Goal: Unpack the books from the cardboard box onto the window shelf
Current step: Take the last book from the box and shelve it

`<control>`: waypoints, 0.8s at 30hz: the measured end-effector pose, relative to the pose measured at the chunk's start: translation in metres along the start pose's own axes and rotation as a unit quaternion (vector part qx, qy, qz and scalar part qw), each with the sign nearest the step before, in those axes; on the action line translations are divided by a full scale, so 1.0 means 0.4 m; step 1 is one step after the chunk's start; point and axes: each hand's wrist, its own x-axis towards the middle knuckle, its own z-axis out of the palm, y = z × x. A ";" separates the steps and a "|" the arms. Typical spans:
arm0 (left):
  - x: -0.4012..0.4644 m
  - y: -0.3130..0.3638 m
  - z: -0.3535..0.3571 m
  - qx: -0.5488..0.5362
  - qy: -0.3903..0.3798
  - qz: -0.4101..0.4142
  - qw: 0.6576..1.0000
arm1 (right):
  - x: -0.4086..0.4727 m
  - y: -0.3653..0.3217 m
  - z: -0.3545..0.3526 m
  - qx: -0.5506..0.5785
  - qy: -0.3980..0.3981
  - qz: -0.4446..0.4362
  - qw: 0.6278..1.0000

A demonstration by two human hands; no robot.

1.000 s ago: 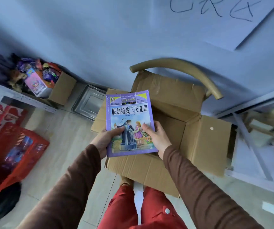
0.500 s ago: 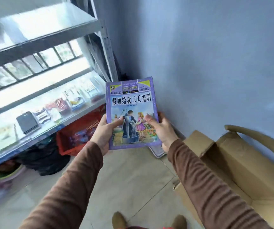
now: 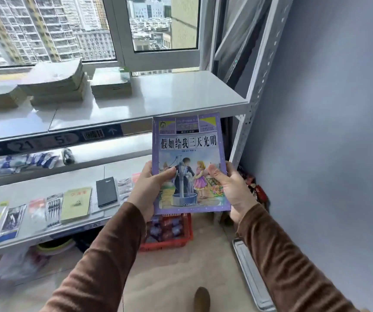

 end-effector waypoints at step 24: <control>0.810 0.451 -0.017 0.117 0.015 0.239 0.964 | 0.934 -0.342 0.182 0.014 -0.139 -0.171 0.975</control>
